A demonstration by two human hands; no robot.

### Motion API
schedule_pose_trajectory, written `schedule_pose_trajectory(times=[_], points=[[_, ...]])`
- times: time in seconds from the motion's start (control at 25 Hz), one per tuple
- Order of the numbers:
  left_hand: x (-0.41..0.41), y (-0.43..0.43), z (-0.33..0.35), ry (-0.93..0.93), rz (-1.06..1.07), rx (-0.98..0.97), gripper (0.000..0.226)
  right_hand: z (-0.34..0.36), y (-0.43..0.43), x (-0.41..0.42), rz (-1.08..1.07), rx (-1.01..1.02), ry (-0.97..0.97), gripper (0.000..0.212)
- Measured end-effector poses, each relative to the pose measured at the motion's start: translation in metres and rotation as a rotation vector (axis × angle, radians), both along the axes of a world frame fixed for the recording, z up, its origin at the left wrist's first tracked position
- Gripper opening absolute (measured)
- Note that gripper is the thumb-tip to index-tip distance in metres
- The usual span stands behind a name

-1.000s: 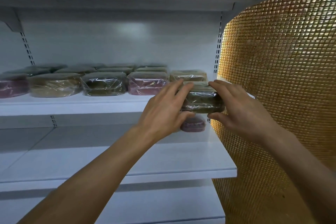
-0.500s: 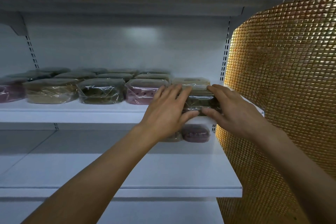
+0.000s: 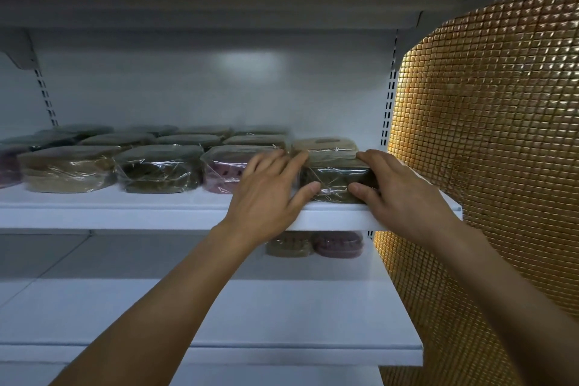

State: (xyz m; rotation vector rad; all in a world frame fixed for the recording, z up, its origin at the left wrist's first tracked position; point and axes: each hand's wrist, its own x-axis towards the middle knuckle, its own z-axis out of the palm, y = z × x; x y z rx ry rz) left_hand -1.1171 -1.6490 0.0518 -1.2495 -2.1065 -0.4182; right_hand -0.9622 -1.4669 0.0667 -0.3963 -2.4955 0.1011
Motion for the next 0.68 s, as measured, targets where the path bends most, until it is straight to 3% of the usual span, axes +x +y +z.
schedule_pose_trajectory(times=[0.16,0.44,0.68], points=[[0.005,0.014,0.024,-0.102,0.055,-0.061,0.080,0.001,0.008,-0.004,0.041,-0.037,0.005,0.056],[-0.010,0.056,0.065,-0.257,0.076,-0.307,0.076,0.005,0.025,-0.029,0.043,-0.053,-0.035,0.056],[-0.017,0.057,0.049,-0.103,0.152,-0.232,0.059,0.014,0.048,-0.065,0.009,-0.098,-0.116,0.060]])
